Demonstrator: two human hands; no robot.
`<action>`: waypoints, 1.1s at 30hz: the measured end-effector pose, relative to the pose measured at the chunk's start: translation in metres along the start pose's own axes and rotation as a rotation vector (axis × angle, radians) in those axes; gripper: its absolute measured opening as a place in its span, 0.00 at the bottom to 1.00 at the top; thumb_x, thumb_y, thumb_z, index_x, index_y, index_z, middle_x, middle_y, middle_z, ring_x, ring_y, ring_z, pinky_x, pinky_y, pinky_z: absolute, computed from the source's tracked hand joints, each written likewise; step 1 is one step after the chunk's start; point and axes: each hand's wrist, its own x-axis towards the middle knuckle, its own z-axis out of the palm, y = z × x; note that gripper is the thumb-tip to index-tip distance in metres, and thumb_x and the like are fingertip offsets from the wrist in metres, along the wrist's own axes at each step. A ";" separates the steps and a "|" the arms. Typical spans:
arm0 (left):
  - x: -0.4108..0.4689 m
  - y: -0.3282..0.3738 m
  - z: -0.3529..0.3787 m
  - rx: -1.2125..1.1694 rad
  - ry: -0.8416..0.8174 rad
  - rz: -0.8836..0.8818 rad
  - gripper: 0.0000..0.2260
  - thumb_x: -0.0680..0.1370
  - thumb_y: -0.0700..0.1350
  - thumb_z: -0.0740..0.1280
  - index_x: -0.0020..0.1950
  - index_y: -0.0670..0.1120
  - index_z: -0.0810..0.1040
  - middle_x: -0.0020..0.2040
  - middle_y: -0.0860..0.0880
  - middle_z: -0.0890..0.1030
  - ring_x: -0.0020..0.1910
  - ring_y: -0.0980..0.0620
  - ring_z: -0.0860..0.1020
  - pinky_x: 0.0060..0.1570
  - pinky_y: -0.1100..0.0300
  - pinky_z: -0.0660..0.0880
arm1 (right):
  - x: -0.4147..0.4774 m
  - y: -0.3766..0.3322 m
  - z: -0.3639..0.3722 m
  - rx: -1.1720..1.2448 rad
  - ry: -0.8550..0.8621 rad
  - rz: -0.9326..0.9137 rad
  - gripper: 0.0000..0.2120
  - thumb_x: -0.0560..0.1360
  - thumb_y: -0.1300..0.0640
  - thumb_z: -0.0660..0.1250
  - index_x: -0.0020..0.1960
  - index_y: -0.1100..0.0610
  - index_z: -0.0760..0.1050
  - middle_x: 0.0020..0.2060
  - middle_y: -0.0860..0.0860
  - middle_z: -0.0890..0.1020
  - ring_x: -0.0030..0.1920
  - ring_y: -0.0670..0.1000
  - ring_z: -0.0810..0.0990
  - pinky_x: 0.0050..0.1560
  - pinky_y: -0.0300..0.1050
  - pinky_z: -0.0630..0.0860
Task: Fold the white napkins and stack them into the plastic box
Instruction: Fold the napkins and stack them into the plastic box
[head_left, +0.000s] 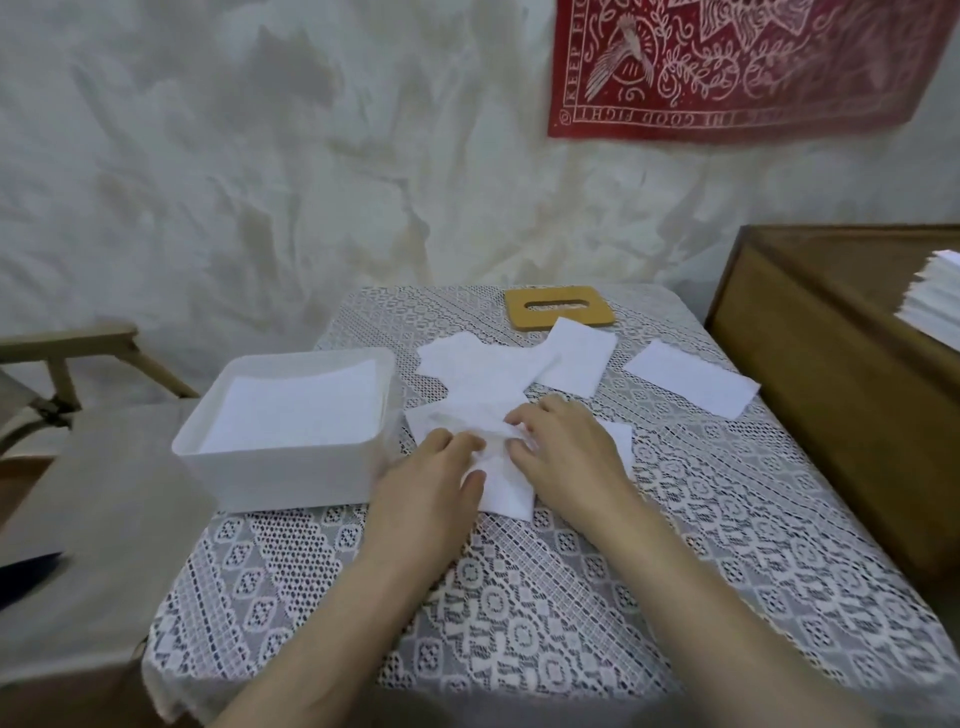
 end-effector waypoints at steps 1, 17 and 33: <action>0.000 0.000 0.000 0.000 -0.001 -0.002 0.15 0.83 0.52 0.62 0.70 0.55 0.75 0.61 0.55 0.78 0.53 0.51 0.82 0.51 0.52 0.79 | 0.001 0.000 -0.001 -0.007 0.027 -0.007 0.13 0.82 0.49 0.62 0.65 0.50 0.77 0.57 0.47 0.79 0.59 0.53 0.74 0.51 0.50 0.75; -0.021 0.025 -0.010 -0.151 0.049 -0.016 0.15 0.84 0.54 0.62 0.70 0.56 0.76 0.62 0.58 0.79 0.41 0.57 0.77 0.50 0.54 0.76 | -0.052 0.037 -0.047 0.678 -0.153 0.489 0.06 0.78 0.59 0.65 0.53 0.55 0.78 0.43 0.54 0.84 0.30 0.52 0.81 0.35 0.48 0.80; -0.009 0.031 0.002 -0.191 -0.019 -0.042 0.16 0.83 0.58 0.62 0.69 0.57 0.77 0.55 0.62 0.81 0.49 0.58 0.80 0.52 0.54 0.77 | -0.025 0.042 -0.053 0.609 -0.122 0.467 0.03 0.79 0.54 0.69 0.53 0.51 0.79 0.49 0.50 0.84 0.48 0.53 0.83 0.46 0.47 0.77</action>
